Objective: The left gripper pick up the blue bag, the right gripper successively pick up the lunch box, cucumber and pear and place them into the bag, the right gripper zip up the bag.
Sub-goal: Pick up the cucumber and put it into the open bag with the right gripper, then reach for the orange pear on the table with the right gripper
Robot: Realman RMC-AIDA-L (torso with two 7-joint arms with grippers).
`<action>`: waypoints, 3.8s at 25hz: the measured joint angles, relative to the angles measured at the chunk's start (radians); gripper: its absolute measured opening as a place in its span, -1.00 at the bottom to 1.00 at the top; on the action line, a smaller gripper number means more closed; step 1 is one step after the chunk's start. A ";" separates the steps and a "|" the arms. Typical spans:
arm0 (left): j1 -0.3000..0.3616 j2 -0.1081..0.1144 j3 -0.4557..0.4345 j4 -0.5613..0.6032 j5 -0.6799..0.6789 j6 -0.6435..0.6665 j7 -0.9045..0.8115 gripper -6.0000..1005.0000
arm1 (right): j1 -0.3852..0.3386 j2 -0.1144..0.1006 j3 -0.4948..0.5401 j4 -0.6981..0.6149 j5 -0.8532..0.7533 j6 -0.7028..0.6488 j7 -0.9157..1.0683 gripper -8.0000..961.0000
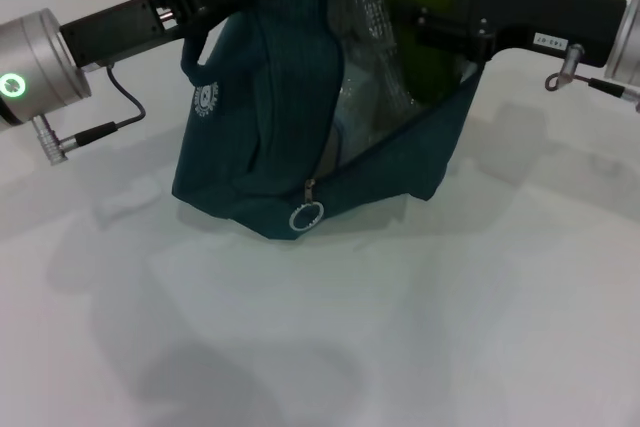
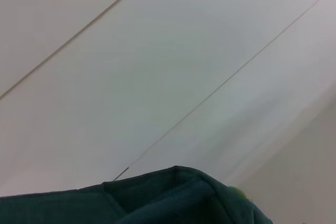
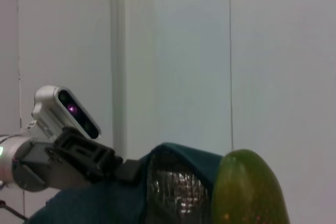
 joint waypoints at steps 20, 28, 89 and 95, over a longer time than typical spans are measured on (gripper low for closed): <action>0.005 0.002 -0.003 0.000 0.000 -0.004 0.004 -0.89 | 0.001 0.000 -0.015 -0.045 -0.032 0.011 0.023 0.61; 0.007 0.003 -0.006 0.000 -0.001 -0.003 0.005 -0.89 | -0.073 -0.017 0.013 -0.156 -0.033 0.028 0.082 0.66; 0.052 0.015 -0.076 -0.013 -0.002 -0.089 0.055 -0.89 | 0.082 0.012 0.116 0.189 -0.088 0.350 -0.138 0.64; 0.051 0.014 -0.075 -0.013 -0.003 -0.089 0.052 -0.89 | 0.105 0.012 0.116 0.238 -0.073 0.365 -0.174 0.64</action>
